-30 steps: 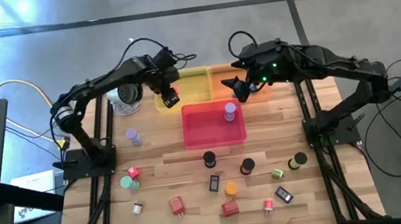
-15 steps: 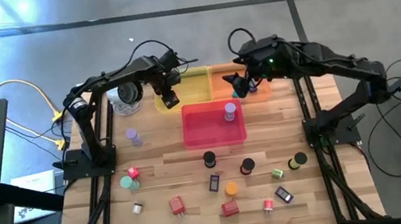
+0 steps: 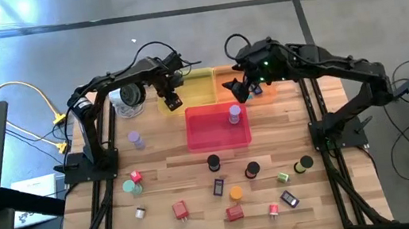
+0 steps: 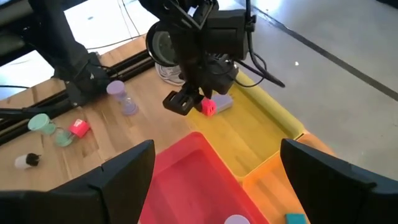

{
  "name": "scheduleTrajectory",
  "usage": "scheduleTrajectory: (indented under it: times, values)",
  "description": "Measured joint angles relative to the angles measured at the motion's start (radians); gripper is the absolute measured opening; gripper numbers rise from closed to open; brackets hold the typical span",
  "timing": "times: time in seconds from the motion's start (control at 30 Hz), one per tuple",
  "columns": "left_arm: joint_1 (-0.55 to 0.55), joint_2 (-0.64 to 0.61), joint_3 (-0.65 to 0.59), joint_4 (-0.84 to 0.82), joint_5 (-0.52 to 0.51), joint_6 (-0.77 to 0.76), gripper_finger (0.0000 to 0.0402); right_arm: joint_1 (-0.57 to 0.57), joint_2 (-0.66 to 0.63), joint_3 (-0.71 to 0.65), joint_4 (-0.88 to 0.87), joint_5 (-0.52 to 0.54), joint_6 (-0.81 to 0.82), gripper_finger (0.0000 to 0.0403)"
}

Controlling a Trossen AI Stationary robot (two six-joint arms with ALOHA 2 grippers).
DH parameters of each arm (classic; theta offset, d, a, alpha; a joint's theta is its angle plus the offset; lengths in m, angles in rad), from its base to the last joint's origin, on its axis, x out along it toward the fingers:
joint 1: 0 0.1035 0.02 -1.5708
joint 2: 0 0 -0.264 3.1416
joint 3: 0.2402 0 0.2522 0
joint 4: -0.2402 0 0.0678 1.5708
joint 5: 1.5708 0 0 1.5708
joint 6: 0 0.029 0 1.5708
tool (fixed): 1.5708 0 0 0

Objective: Pick & Place Office items
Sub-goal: Put the right pink charger adapter into the yellow bin, then put the middle black hourglass into the red bin

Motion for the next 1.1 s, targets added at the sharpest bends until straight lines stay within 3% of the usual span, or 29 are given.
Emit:
scheduleTrajectory:
  times: [0.27,0.53,0.8,0.97,1.1]
  values:
    - [-0.002,0.000,0.000,-0.011,-0.006,-0.050,0.0195,-0.005,0.001,0.000,0.000,-0.013,0.000,0.0335]
    - [-0.013,-0.014,0.000,-0.025,-0.218,-0.097,0.0196,-0.006,0.001,0.000,0.000,-0.010,-0.047,0.0335]
    - [-0.084,-0.077,0.001,-0.072,-0.265,-0.033,0.0197,-0.006,0.001,0.000,-0.001,-0.006,-0.085,0.0335]
    - [-0.125,-0.116,0.002,-0.072,-0.392,-0.023,0.0197,-0.006,0.000,0.000,0.000,-0.006,-0.097,0.0335]
    - [-0.147,-0.127,0.002,-0.109,-0.412,0.044,0.0197,-0.005,0.000,0.000,0.000,-0.007,-0.097,0.0335]
